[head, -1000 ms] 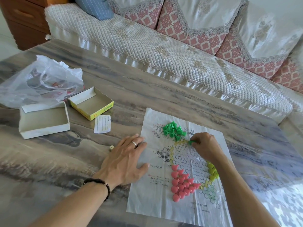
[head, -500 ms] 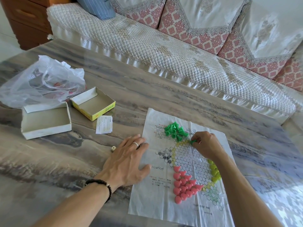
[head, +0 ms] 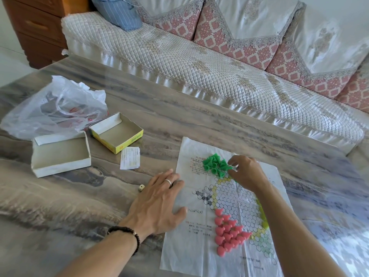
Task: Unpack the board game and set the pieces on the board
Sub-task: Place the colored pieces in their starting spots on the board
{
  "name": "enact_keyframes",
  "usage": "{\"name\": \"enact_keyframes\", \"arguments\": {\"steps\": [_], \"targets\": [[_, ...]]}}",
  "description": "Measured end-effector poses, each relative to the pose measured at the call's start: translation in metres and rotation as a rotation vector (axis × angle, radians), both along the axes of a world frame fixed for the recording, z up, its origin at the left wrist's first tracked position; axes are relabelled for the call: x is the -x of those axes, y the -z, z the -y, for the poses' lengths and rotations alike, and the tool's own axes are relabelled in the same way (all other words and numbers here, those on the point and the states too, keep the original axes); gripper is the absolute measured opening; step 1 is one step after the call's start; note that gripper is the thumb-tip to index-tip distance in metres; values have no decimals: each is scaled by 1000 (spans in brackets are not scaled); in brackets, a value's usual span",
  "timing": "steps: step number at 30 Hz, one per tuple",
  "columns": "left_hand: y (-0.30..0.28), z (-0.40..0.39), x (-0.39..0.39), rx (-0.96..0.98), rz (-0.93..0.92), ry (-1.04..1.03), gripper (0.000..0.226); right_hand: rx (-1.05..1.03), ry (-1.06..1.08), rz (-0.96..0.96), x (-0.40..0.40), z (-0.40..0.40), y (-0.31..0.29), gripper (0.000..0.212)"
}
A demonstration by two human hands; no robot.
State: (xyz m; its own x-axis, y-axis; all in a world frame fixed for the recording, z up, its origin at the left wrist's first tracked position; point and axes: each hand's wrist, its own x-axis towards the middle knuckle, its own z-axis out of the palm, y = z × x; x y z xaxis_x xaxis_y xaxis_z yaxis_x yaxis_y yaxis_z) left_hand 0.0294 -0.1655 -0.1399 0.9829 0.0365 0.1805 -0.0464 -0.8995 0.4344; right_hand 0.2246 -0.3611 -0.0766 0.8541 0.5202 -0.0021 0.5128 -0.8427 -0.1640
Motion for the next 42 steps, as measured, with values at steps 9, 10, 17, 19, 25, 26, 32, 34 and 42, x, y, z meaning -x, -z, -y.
{"name": "enact_keyframes", "arguments": {"steps": [9, 10, 17, 19, 25, 26, 32, 34, 42], "targets": [[-3, 0, 1, -3, 12, -1, 65, -45, 72, -8, -2, -10, -6, 38], [-3, 0, 1, -1, 15, -2, 65, -60, 76, -2, -1, -6, -9, 35], [-2, 0, 0, -2, 14, 3, 68, -221, 107, 17, 6, 20, -22, 10], [-3, 0, 0, 0, 16, 4, 68, -213, 117, 28, 9, 24, -24, 10], [-2, 0, 1, -6, 26, -3, 69, -74, 2, 43, 14, 25, -17, 18], [-2, 0, 0, -11, 27, -2, 69, -39, -19, 48, 15, 25, -15, 19], [-2, 0, 1, 8, 37, -7, 70, 83, -73, 109, 18, 26, -2, 13], [-2, 0, 1, 7, 40, -7, 71, 99, -70, 97, 18, 27, 1, 12], [-2, 0, 0, -1, 38, -4, 70, 91, -34, 99, 15, 29, 6, 13]]}}
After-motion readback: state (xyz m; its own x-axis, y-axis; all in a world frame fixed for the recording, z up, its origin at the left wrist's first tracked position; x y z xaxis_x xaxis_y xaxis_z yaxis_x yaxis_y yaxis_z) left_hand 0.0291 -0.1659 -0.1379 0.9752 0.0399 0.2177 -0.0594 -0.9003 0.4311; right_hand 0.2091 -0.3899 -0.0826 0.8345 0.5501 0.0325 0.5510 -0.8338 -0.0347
